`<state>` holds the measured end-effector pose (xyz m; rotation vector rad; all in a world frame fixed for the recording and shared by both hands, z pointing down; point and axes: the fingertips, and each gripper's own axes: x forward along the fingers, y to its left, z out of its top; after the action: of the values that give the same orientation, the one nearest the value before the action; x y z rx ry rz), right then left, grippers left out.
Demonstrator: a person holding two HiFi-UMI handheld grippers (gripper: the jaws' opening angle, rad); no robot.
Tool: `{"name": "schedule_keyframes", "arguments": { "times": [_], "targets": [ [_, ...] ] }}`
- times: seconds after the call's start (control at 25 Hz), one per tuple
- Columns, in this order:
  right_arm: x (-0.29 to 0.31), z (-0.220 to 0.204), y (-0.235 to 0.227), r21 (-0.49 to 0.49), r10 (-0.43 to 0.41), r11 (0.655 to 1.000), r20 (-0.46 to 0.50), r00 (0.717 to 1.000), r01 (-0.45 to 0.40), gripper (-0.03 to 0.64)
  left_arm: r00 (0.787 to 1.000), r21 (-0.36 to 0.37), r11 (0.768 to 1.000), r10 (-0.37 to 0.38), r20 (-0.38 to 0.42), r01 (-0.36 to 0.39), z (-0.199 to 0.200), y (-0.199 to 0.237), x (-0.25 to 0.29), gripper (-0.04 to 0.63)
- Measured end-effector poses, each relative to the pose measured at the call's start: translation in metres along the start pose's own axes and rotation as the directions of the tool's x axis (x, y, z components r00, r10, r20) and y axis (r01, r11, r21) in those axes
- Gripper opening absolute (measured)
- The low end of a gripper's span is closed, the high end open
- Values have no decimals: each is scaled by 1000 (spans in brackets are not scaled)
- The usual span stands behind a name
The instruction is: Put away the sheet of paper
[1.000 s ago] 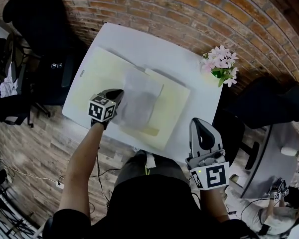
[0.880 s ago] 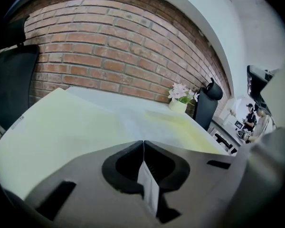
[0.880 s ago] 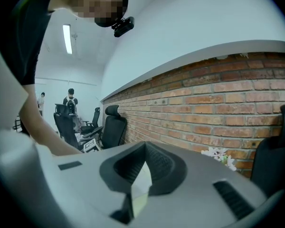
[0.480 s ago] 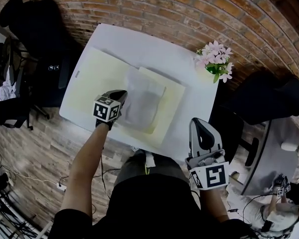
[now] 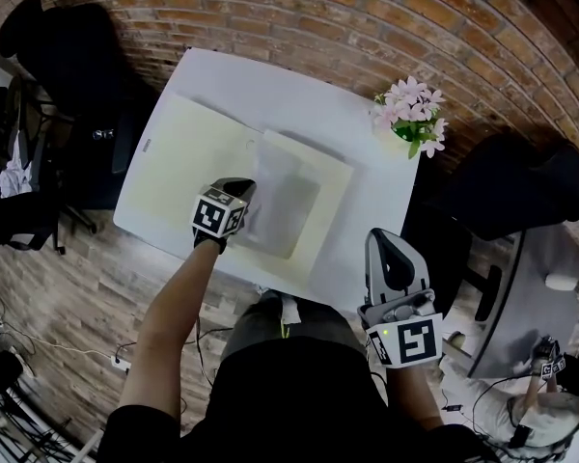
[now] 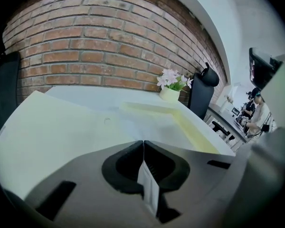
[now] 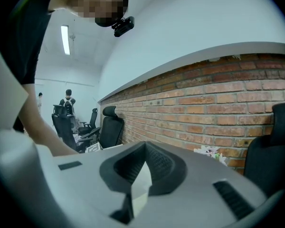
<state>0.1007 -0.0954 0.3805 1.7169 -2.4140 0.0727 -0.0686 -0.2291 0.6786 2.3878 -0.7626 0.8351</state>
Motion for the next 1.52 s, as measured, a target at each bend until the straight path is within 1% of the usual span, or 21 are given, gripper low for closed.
{"name": "schedule_keyframes", "arguments": {
  "times": [0.12, 0.2, 0.36, 0.64, 0.88, 0.92, 0.96, 1.0, 1.12, 1.28, 1.4, 1.52],
  "targets": [
    [-4, -2, -5, 3, -6, 1000, 0, 1000, 6, 14, 1000, 22, 1000, 10, -27, -9, -1, -5, 5, 31],
    [-6, -3, -8, 5, -10, 1000, -1, 1000, 10, 14, 999, 49, 999, 19, -47, -17, 0, -8, 7, 32],
    [-10, -4, -13, 11, -17, 1000, -4, 1000, 17, 14, 997, 92, 996, 15, -75, -8, -2, -17, 14, 32],
    [-12, -7, -19, 17, -14, 1000, -1, 1000, 14, 14, 993, 133, 991, 21, -117, -5, -5, -24, 22, 32],
    [-11, -8, -23, 23, -2, 1000, 0, 1000, 2, 14, 984, 162, 987, 21, -178, 8, -14, -26, 23, 33],
    [-10, -9, -24, 24, -1, 1000, 0, 1000, 1, 14, 981, 164, 986, 21, -192, 11, -17, -25, 23, 48],
    [-10, -9, -24, 25, 2, 1000, -1, 1000, -2, 14, 978, 167, 986, 24, -206, 11, -21, -24, 23, 104],
    [-9, -9, -24, 26, 4, 1000, -1, 1000, -4, 14, 976, 173, 985, 31, -218, 7, -25, -22, 24, 127],
    [-6, -10, -25, 28, 11, 1000, -1, 1000, -11, 14, 970, 187, 982, 38, -239, 7, -33, -19, 26, 147],
    [-5, -10, -27, 28, 17, 999, 0, 1000, -17, 14, 967, 198, 980, 39, -252, 11, -32, -21, 26, 168],
    [-4, -11, -29, 27, 16, 1000, 0, 1000, -16, 14, 968, 188, 982, 56, -244, -9, -32, -15, 25, 178],
    [-3, -12, -32, 28, 18, 999, -1, 1000, -17, 14, 974, 173, 985, 57, -219, -19, -29, -10, 21, 178]
  ]
}}
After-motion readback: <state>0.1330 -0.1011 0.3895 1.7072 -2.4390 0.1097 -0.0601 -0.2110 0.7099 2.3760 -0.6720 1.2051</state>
